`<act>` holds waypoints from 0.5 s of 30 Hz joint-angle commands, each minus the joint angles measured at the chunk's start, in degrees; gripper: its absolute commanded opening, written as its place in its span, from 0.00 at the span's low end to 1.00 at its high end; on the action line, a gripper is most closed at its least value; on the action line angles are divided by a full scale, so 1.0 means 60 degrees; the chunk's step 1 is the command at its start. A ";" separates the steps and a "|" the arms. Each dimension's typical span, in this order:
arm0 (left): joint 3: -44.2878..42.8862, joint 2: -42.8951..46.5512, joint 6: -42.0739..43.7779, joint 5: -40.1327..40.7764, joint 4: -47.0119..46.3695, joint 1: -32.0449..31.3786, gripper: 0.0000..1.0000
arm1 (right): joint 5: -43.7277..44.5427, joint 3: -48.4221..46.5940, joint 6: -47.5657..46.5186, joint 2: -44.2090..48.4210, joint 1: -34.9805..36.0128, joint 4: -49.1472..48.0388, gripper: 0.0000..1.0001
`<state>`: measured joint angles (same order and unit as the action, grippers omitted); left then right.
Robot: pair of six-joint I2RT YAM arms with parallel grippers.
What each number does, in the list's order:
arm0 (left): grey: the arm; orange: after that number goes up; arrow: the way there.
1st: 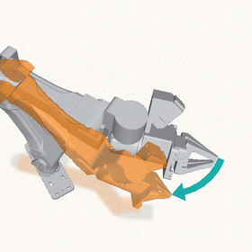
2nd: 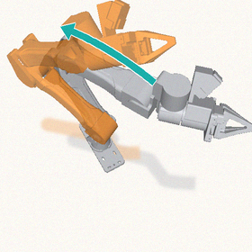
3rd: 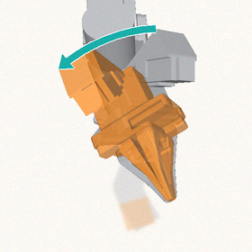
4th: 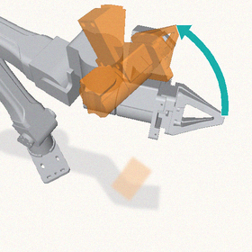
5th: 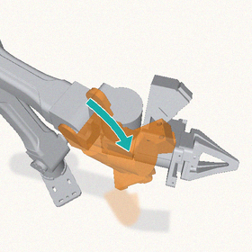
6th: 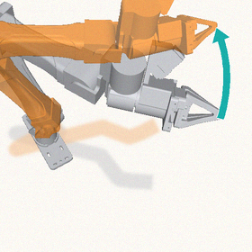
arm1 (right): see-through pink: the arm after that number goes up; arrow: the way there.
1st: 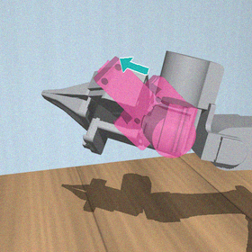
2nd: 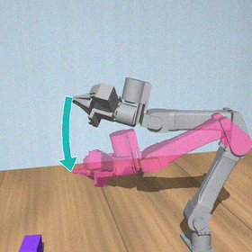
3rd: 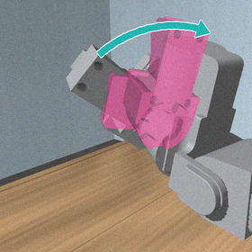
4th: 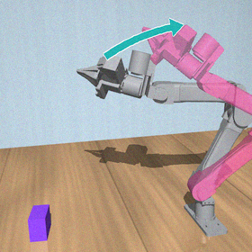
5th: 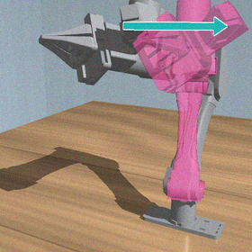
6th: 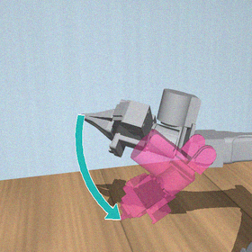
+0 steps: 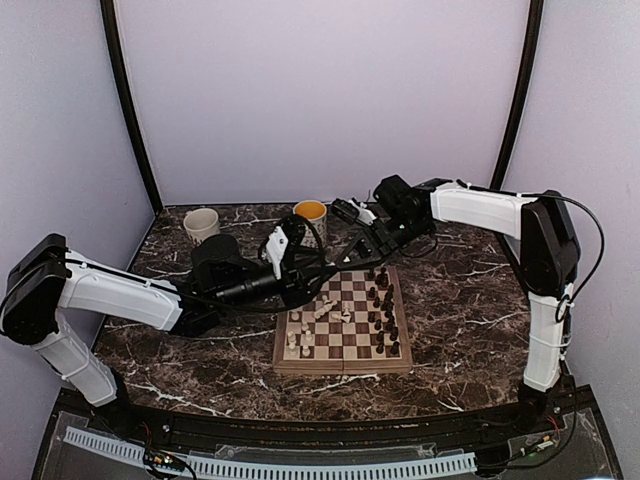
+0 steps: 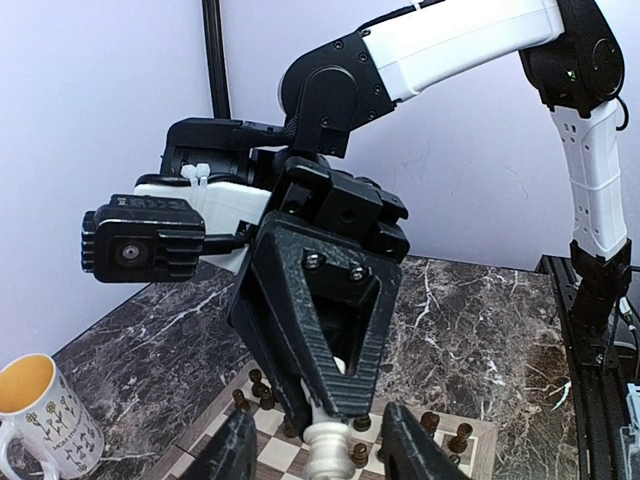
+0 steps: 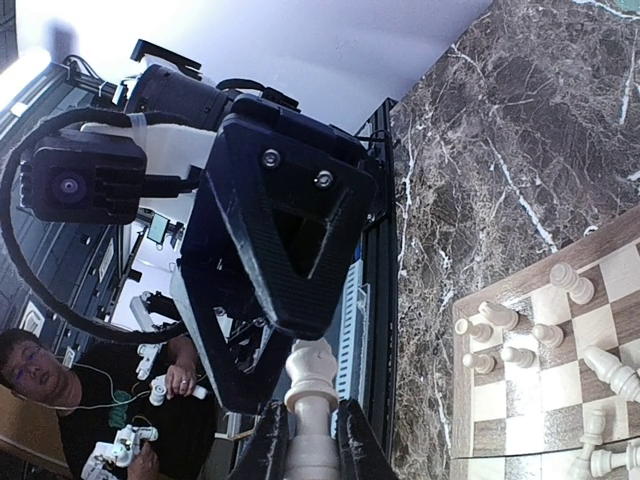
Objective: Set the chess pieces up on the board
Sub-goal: Pass from the right arm to the left
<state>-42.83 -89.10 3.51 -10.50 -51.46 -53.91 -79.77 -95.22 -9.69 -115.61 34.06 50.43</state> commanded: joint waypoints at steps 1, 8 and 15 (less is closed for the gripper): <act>-0.0008 0.0076 0.0118 0.0019 -0.0401 -0.0024 0.45 | -0.0705 0.0252 0.0426 0.0351 -0.0118 -0.0601 0.11; -0.0073 -0.0049 0.0180 -0.0031 -0.0349 -0.0024 0.36 | -0.0814 0.0391 0.0626 0.0387 -0.0125 -0.0839 0.12; -0.0016 -0.0110 0.0195 -0.0035 -0.0366 -0.0024 0.41 | -0.1032 0.0610 0.1113 0.0558 -0.0122 -0.1410 0.13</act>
<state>-42.83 -89.89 4.21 -10.46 -51.88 -53.91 -83.83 -92.99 -5.21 -115.26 33.67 45.45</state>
